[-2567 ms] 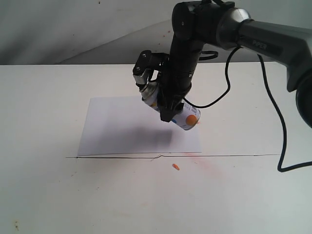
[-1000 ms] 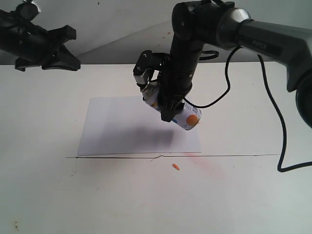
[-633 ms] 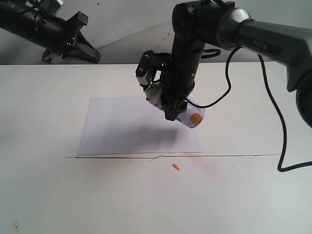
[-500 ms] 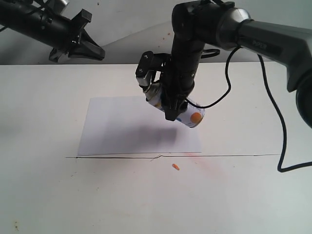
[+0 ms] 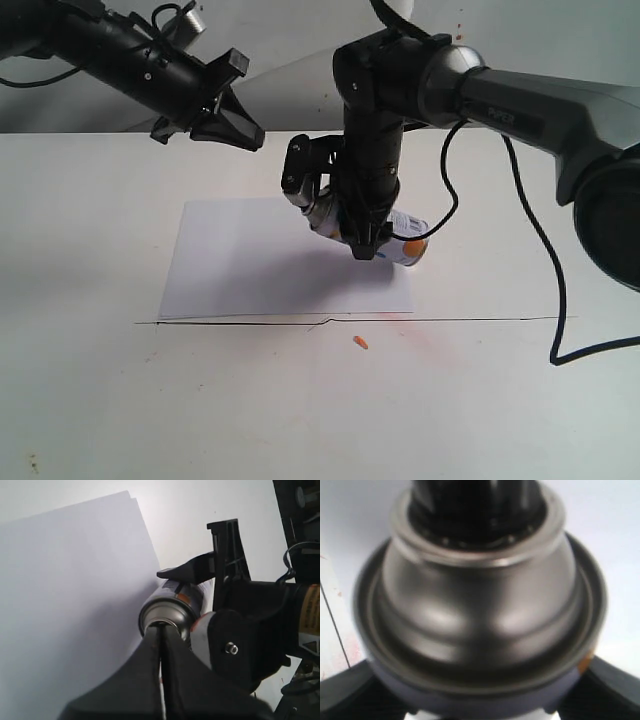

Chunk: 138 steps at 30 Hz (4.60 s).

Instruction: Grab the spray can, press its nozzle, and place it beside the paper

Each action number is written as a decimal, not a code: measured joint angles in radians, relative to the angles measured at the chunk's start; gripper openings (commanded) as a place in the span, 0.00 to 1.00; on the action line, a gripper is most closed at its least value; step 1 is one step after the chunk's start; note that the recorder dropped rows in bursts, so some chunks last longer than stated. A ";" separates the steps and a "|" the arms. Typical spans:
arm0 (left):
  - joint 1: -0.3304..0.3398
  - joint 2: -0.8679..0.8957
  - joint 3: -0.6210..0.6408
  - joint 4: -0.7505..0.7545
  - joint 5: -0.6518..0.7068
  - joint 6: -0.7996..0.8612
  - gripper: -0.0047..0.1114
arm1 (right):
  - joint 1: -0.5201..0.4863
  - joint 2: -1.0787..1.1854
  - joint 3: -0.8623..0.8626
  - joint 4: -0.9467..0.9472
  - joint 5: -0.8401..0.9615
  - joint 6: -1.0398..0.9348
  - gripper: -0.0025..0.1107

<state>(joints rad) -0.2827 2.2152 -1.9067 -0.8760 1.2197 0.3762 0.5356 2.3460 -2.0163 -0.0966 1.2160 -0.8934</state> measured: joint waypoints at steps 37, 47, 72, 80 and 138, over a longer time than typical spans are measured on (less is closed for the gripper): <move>-0.013 0.068 0.096 -0.123 0.002 0.117 0.04 | -0.008 0.000 0.000 0.032 -0.038 0.061 0.02; -0.031 0.070 0.096 -0.130 0.002 0.122 0.04 | -0.008 0.000 0.000 0.032 -0.038 0.062 0.02; -0.041 0.106 0.098 -0.176 0.004 0.177 0.04 | -0.017 0.000 0.000 0.028 -0.035 0.063 0.02; -0.041 0.106 0.098 -0.182 0.004 0.177 0.04 | -0.017 0.000 0.000 0.028 -0.035 0.063 0.02; 0.188 -0.182 0.387 -0.155 -0.218 0.312 0.04 | -0.208 -0.083 0.000 0.138 0.004 0.447 0.02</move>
<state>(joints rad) -0.0944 2.0329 -1.5194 -1.0308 1.0022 0.6877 0.3274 2.2632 -2.0163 0.0417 1.2204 -0.4461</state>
